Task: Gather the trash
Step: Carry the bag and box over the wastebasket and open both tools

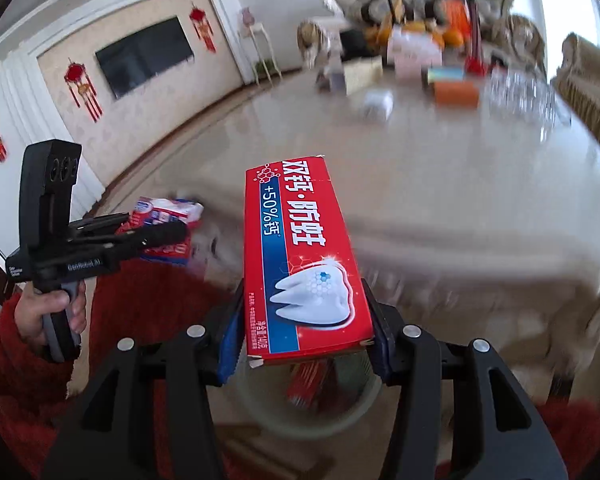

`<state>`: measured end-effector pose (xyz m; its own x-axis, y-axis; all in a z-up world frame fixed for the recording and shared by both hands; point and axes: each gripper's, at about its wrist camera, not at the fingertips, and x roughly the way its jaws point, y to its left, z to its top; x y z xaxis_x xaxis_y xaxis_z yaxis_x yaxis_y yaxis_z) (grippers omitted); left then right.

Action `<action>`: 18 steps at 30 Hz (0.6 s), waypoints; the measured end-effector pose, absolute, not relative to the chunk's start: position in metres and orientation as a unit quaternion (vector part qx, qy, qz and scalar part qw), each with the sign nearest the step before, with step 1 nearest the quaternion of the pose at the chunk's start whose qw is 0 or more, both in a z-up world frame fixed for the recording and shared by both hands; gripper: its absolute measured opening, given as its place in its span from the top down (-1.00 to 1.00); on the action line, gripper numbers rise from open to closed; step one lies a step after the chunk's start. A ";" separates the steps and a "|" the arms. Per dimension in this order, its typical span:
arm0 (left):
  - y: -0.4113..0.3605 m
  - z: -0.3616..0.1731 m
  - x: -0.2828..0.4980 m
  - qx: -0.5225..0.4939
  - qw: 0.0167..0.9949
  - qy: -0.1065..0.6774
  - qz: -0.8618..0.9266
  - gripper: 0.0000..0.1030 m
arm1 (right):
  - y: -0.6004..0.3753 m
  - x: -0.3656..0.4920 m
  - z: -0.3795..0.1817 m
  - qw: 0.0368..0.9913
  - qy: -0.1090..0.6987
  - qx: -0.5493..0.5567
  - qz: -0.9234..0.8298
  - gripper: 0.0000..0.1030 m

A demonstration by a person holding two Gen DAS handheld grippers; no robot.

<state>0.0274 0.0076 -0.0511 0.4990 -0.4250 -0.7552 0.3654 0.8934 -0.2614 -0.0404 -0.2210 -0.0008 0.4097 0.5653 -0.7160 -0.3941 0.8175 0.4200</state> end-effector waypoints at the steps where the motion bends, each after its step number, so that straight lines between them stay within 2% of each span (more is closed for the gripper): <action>1: 0.005 -0.062 0.024 -0.036 0.855 0.462 -0.232 0.28 | -0.214 -0.043 -0.015 0.822 0.483 0.091 0.287 0.05; 6: -0.015 -0.145 0.035 -0.032 0.788 0.568 -0.235 0.27 | -0.183 -0.028 -0.083 0.774 0.576 0.043 0.258 0.05; 10: -0.020 -0.187 0.050 -0.031 0.760 0.611 -0.218 0.26 | -0.169 -0.012 -0.115 0.755 0.607 0.020 0.246 0.04; 12: -0.021 -0.203 0.054 -0.024 0.750 0.626 -0.210 0.19 | -0.160 -0.008 -0.125 0.748 0.617 0.005 0.244 0.04; 13: -0.020 -0.207 0.055 -0.025 0.748 0.630 -0.208 0.06 | -0.158 -0.010 -0.127 0.748 0.618 0.003 0.243 0.01; 14: -0.017 -0.212 0.058 -0.024 0.742 0.639 -0.200 -0.29 | -0.154 -0.013 -0.130 0.745 0.621 -0.001 0.244 -0.03; 16: -0.016 -0.219 0.057 -0.017 0.740 0.646 -0.185 -0.73 | -0.152 -0.015 -0.134 0.744 0.624 -0.016 0.238 -0.34; 18: -0.010 -0.225 0.058 -0.009 0.740 0.651 -0.171 -0.84 | -0.154 -0.015 -0.137 0.750 0.620 -0.025 0.228 -0.44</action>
<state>0.0582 -0.0100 -0.2250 0.0939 -0.2645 -0.9598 0.2419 0.9412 -0.2357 -0.0152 -0.1540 -0.1372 0.1271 0.3106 -0.9420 -0.3735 0.8948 0.2446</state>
